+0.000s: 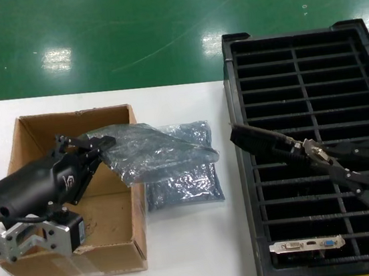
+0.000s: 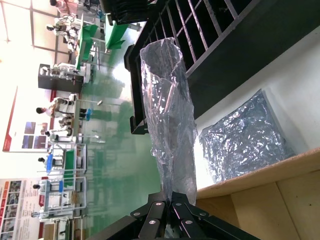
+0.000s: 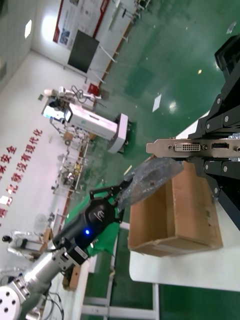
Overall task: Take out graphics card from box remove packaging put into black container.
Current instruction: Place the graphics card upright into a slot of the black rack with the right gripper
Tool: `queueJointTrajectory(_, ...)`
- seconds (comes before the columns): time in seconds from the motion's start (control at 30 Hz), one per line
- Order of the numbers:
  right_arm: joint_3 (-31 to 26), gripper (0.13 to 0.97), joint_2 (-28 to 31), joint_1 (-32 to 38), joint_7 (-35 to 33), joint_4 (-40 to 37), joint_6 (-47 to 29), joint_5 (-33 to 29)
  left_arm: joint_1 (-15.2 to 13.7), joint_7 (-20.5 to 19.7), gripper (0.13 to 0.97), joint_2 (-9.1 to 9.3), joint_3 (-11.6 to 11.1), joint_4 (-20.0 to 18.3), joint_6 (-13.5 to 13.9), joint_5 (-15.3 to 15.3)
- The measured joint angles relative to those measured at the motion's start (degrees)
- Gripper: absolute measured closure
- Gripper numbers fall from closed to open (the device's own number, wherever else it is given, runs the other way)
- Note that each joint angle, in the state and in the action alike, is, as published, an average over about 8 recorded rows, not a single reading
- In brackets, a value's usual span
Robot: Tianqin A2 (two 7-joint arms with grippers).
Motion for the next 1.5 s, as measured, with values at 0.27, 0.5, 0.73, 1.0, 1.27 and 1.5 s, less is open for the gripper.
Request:
queueJointTrajectory(0.27,-2.8,0.906,5.2,5.5,2.7,-1.0,-6.3,1.2,0.0,0.0,0.958,0.00,0.0,0.0,0.0,0.0)
queueJointTrajectory(0.5,-9.5,0.906,8.1,15.5,6.6,-1.6,-13.3,-1.1,0.0,0.0,0.958,0.00,0.0,0.0,0.0,0.0)
queueJointTrajectory(0.73,-18.6,0.906,6.6,29.5,11.8,-4.5,-23.0,-6.6,0.0,0.0,0.958,0.00,0.0,0.0,0.0,0.0)
queueJointTrajectory(1.0,-26.1,0.906,2.2,42.4,18.2,-8.8,-31.4,-13.3,0.0,0.0,0.958,0.00,0.0,0.0,0.0,0.0)
queueJointTrajectory(1.27,-31.4,0.906,-2.7,51.3,24.4,-14.0,-35.8,-20.9,0.0,0.0,0.958,0.00,0.0,0.0,0.0,0.0)
queueJointTrajectory(1.5,-34.8,0.906,-6.0,56.4,27.8,-18.9,-37.5,-27.6,0.0,0.0,0.958,0.00,0.0,0.0,0.0,0.0)
